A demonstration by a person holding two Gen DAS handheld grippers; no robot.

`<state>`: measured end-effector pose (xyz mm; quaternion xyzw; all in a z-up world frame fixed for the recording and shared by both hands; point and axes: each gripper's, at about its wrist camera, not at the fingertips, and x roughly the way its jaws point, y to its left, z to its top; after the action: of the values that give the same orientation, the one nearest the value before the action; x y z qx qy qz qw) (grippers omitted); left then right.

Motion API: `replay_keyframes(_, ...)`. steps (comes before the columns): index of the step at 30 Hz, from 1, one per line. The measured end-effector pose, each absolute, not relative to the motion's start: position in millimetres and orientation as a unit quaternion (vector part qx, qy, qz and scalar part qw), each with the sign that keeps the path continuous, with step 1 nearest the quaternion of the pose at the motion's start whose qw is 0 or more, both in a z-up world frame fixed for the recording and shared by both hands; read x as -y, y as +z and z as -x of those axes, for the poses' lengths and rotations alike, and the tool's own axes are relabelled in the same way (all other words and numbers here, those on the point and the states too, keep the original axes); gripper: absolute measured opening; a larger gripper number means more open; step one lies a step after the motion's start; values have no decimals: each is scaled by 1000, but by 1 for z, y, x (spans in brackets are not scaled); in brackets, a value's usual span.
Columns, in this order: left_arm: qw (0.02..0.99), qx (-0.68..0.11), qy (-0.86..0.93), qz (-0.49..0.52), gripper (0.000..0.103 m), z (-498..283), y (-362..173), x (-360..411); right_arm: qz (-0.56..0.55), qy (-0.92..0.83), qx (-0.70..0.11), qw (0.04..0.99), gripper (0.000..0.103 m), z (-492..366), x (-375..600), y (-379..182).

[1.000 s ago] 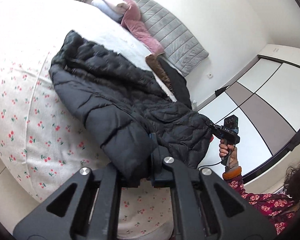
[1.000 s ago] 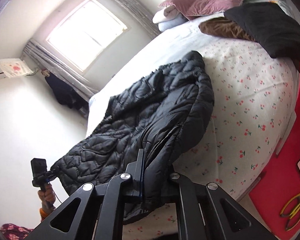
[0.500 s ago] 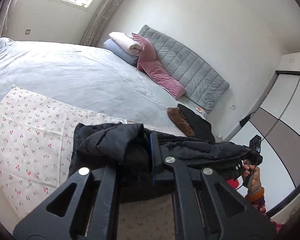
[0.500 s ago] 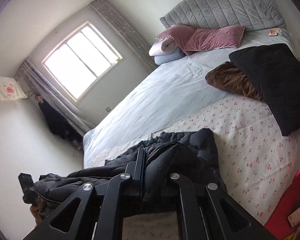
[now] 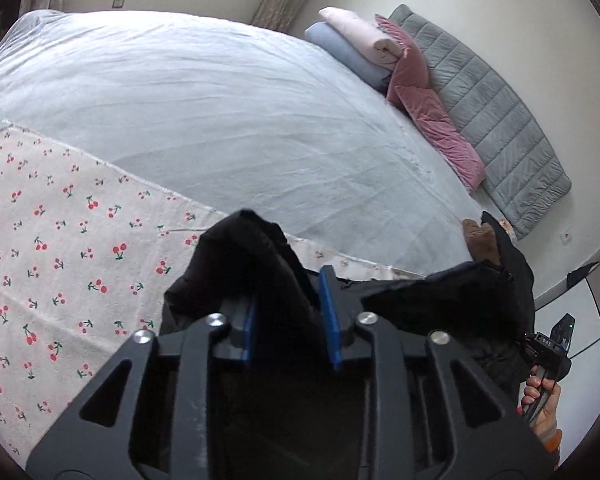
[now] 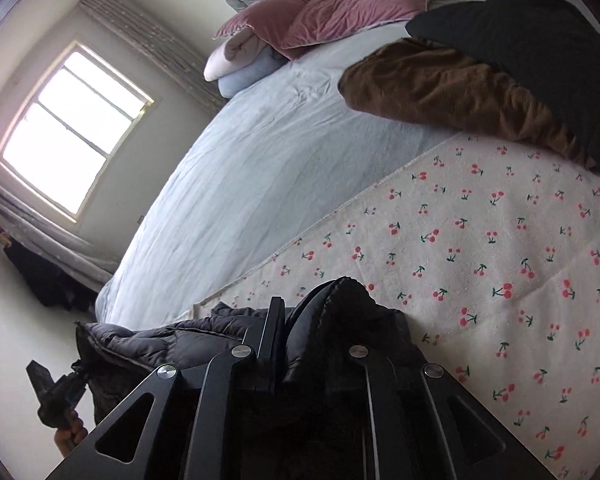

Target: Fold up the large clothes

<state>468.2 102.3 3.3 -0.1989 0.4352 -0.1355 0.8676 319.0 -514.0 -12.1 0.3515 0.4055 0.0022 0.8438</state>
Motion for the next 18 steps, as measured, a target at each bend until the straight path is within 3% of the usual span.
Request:
replay_keyframes(1,862,-446,-125,205,58,-472,-7,-105,-352,0,-410,841,21,-321,515,-19)
replay_keyframes(4,837,-473,-120,247,59,-475,-22,-119,-363,5,-419,832,30,-322,516,-29)
replay_keyframes(6,835,-468,-122,265,60,-465,-15,-132,-363,10,-414,835,46,-315,519,-20)
replay_keyframes(9,858,-439,-118,238,74,-443,10,-145,-336,3,-392,857,65,-294,524,13)
replay_keyframes(14,883,-430,-153,107,75,-419,35,-103,-187,-17,-419,888,67,-285,477,56)
replay_keyframes(18,864,-458,-208,39,75,-424,25,-23,-74,33,-461,884,67,-315,390,45)
